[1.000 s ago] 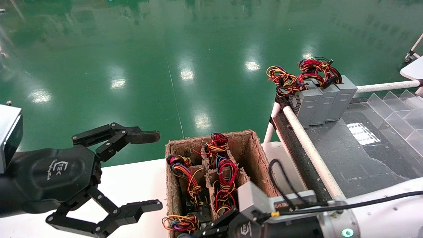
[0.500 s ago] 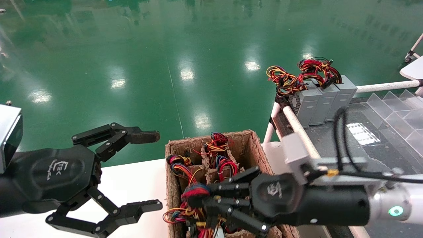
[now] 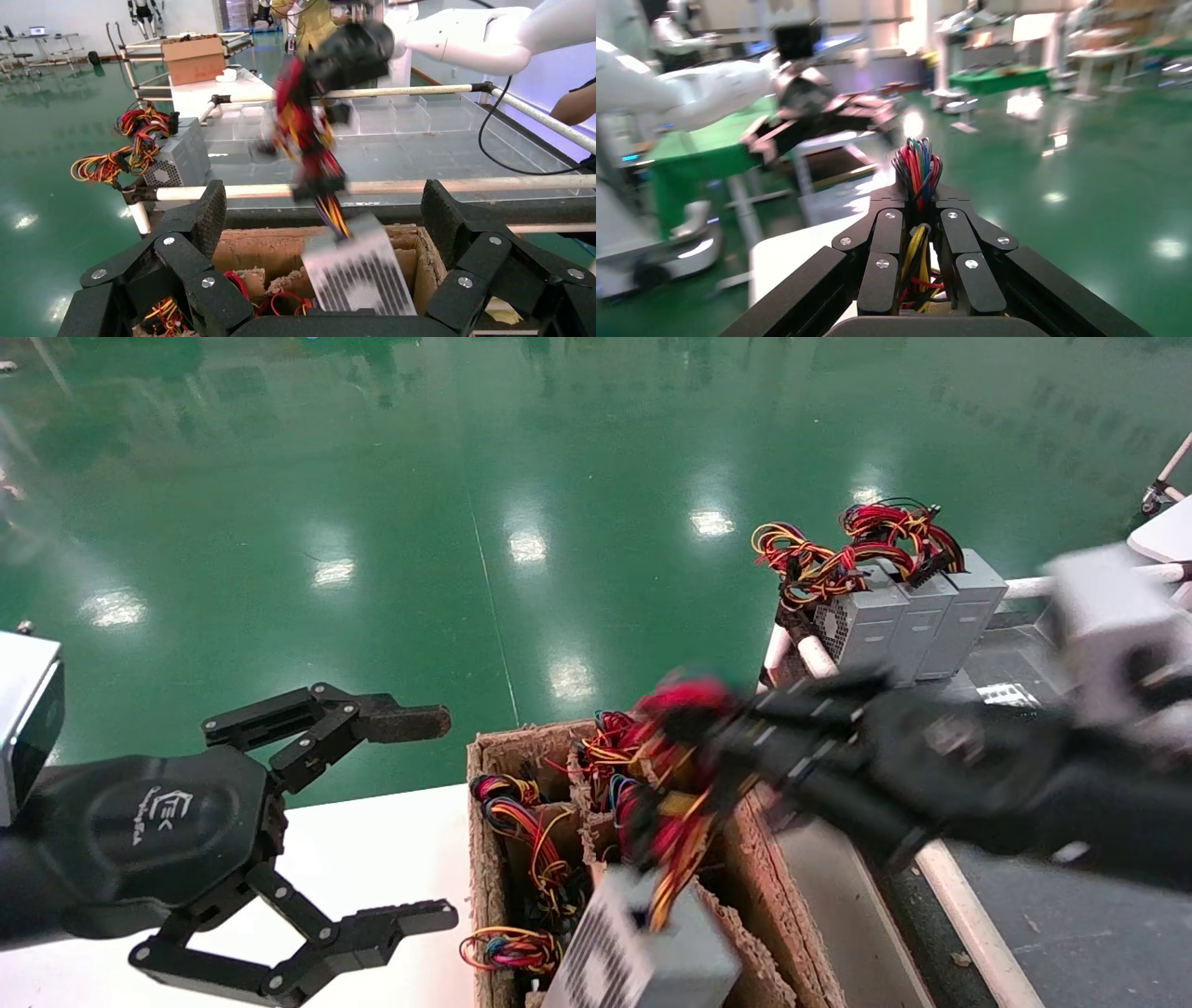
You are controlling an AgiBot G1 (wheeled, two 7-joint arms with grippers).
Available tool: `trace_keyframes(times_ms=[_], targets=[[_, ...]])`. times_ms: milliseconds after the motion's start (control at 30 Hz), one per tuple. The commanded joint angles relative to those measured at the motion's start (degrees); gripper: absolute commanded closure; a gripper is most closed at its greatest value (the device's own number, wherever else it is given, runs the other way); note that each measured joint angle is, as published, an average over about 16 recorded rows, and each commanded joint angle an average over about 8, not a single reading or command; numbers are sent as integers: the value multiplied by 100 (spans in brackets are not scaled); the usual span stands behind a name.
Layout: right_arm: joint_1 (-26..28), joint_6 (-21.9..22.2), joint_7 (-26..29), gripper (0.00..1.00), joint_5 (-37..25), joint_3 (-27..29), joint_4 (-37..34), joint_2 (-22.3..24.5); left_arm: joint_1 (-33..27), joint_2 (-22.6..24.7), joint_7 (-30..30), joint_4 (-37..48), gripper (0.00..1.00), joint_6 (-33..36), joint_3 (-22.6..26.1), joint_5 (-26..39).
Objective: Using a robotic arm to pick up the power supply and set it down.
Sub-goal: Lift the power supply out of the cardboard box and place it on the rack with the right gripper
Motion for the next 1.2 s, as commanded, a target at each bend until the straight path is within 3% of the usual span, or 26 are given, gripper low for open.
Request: trace_keyframes(times_ms=[33,467,733,1000,1200], targets=[[1,54,-45,100,113,128,-33,147,0,0,0,0,0,0,0,0],[377,477,-559,100,-83,569,-861,1051,0,0,0,0,0,0,1,0],[420,507,-849,100,-123,788,-1361,1689,0,0,0,0,0,0,1,-1],[164,344,-1012,100,-177,826,-1862,2164,0,0,1,0,0,0,1,-1],[-199,169,-1145,100,-166,778,-2184,2226,0,-1,1,0,0,-1,1,-1]])
